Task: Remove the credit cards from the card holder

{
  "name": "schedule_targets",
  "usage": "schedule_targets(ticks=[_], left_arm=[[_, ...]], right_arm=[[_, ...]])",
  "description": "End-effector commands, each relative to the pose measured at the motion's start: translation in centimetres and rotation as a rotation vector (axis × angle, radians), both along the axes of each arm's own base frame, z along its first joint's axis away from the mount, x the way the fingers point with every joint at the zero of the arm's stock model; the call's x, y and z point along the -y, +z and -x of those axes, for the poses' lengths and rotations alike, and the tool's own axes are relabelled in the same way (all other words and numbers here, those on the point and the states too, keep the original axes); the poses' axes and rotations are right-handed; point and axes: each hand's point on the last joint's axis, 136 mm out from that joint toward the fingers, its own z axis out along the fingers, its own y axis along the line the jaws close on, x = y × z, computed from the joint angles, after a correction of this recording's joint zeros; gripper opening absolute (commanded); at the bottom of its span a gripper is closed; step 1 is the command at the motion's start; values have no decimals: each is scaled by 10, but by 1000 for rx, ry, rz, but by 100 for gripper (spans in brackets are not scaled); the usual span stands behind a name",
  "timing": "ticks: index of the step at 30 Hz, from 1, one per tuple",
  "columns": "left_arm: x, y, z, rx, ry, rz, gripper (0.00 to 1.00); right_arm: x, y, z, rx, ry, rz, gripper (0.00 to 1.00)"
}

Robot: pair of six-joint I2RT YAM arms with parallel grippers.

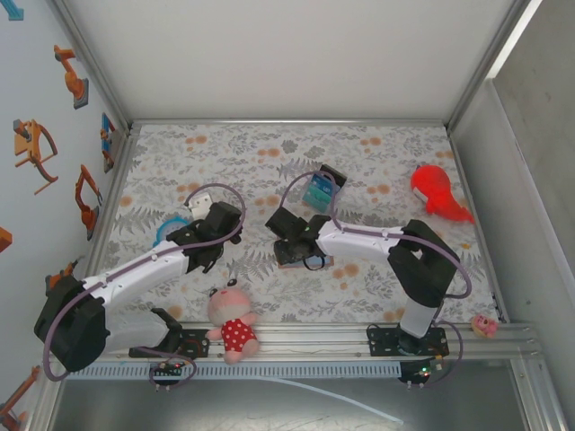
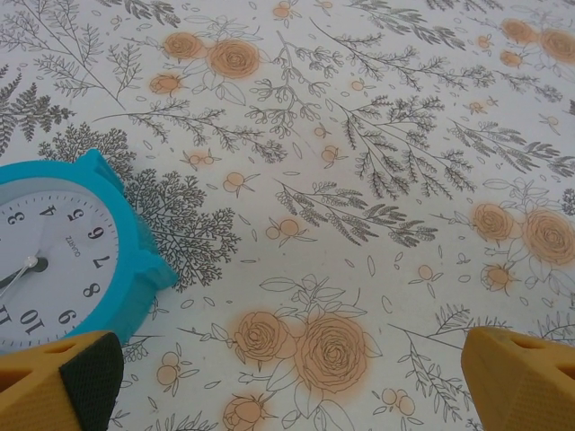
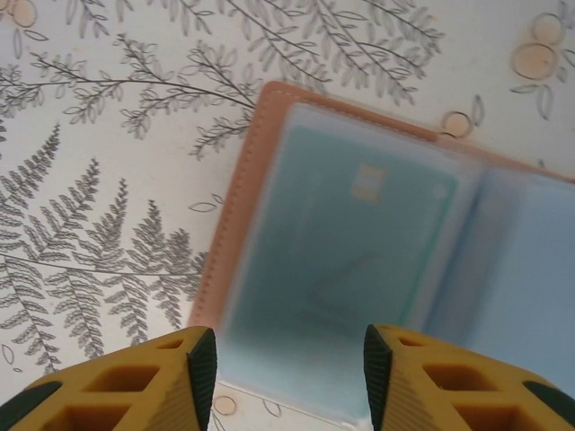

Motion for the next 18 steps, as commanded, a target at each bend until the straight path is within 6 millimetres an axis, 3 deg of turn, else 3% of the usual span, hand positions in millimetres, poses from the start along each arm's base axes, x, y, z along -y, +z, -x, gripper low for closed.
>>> schedule_targets(ticks=[1, 18], left_arm=[[-10, -1, 4, -2, 36, 0, 97], [-10, -5, 4, -25, 31, -2, 97]], right_arm=[[-5, 3, -7, 24, -8, 12, 49], [5, -28, 2, -36, -1, 72, 52]])
